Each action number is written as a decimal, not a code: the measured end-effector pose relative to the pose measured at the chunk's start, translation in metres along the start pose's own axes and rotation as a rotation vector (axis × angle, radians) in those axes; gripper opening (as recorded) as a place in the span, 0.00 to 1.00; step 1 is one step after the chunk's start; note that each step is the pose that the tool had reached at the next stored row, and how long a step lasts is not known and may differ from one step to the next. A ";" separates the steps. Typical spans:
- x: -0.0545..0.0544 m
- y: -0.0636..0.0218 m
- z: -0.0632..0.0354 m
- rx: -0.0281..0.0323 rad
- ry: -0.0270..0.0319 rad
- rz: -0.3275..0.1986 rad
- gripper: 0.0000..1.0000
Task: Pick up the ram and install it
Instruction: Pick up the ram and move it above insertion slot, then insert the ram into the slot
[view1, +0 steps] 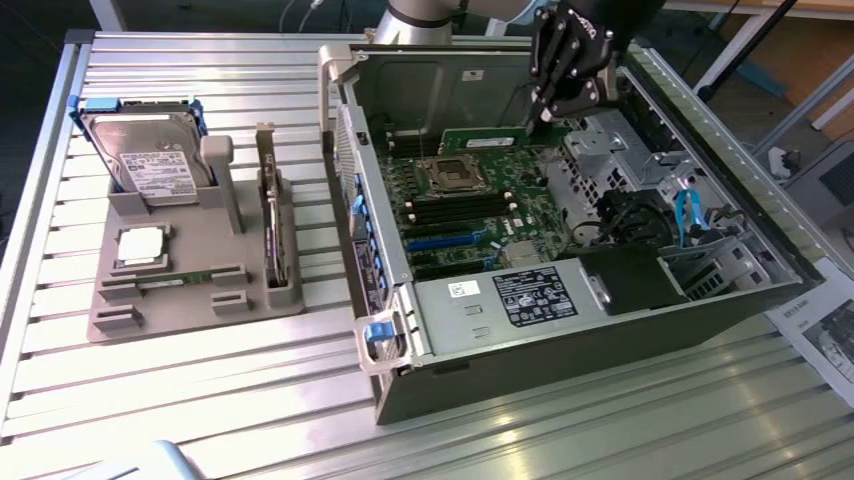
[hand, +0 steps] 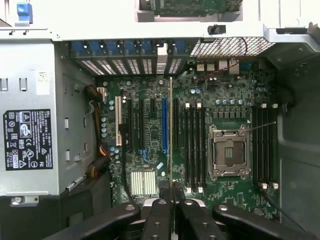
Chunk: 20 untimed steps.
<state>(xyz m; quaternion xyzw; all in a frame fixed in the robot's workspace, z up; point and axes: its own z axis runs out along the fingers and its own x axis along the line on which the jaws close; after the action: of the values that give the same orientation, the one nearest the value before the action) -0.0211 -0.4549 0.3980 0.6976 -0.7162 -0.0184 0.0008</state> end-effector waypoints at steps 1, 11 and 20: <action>-0.003 0.0001 0.0006 0.0002 -0.0007 0.000 0.12; -0.023 0.0004 0.0063 0.0008 -0.0059 0.000 0.12; -0.030 0.0006 0.0086 0.0008 -0.0072 0.000 0.12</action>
<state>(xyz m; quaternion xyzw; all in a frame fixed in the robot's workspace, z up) -0.0211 -0.4247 0.3902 0.6976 -0.7162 -0.0206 -0.0020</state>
